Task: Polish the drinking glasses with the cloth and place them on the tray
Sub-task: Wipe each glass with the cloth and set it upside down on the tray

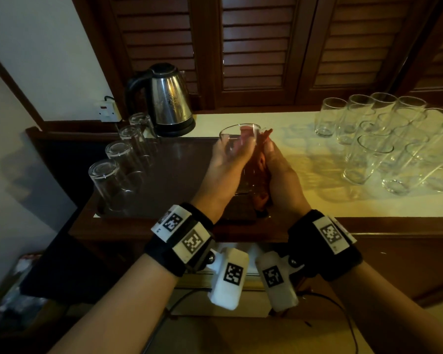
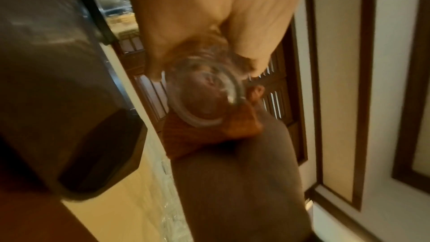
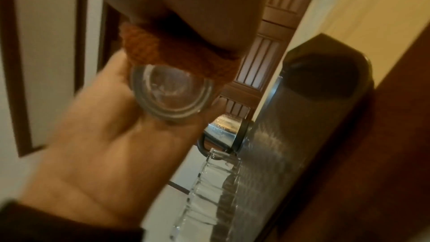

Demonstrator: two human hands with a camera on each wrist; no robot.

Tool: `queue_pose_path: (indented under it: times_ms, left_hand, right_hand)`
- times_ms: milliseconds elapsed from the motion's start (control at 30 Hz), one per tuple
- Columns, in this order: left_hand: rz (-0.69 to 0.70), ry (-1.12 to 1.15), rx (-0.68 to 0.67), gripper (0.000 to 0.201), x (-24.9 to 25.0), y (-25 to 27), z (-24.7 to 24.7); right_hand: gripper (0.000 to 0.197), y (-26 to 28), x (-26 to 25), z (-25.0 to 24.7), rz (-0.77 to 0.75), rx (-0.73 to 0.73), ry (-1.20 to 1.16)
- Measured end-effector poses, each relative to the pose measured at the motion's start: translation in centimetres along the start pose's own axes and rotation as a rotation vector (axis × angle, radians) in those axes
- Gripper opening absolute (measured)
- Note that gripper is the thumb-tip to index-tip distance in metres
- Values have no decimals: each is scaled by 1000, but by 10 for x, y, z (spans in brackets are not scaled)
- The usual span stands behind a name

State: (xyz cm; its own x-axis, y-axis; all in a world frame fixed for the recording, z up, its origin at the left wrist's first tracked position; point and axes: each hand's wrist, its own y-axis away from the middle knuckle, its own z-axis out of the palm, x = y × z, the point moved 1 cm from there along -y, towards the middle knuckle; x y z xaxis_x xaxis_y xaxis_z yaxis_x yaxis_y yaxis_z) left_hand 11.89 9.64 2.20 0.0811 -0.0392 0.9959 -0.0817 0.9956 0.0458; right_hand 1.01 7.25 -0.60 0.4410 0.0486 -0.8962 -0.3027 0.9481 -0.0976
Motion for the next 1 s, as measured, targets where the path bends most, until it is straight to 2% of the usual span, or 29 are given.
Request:
queue_pose_path:
  times_ms: [100,167,233,300,367,433,500,567,633,700,800,867,933,1000]
  left_hand:
    - [-47,126,-78,69,1,0,-8]
    - [-79,139,-74,79,3,-2,-12]
    - [-91,146,0,86,5,-5,-11]
    - [-67,70,16,74,3,-4,-4]
    - [-42,21,29,63,-3,-2,2]
    - [-34,48,24,51,-5,0,3]
    - [-65,58,-36,41,-4,-1,-2]
    - [-109,69,-92,55,-2,-1,-6]
    - [-110,120,-81,70,-2,-2,-7]
    - [-90,145,-18,68,-3,-3,-4]
    - [-66,34,39,65,-8,-3,3]
    - [-34,22,14,74,-9,-1,2]
    - [-50,78,-23,84,-7,-1,-2]
    - [-84,69,-40,106,-5,-4,-8]
  right_hand:
    - [67,5,1,-6,154,-35,-159]
    - [58,6,2,-6,121,6,-155]
    - [43,4,1,-2,-1,54,-28]
    - [44,3,2,1,-93,53,109]
    - [47,2,3,2,-102,3,143]
    - [45,5,-1,1,-32,9,67]
    - [50,8,-3,-4,82,0,-60]
    - [54,10,-3,-6,119,15,-107]
    - [47,5,-2,-6,38,53,-11]
    - [44,0,-3,-3,-59,68,121]
    - [45,-3,0,-1,-101,20,179]
    - [46,-2,2,-2,-37,12,117]
    - [56,1,5,-5,110,-14,-21]
    - [62,2,6,-6,183,7,-115]
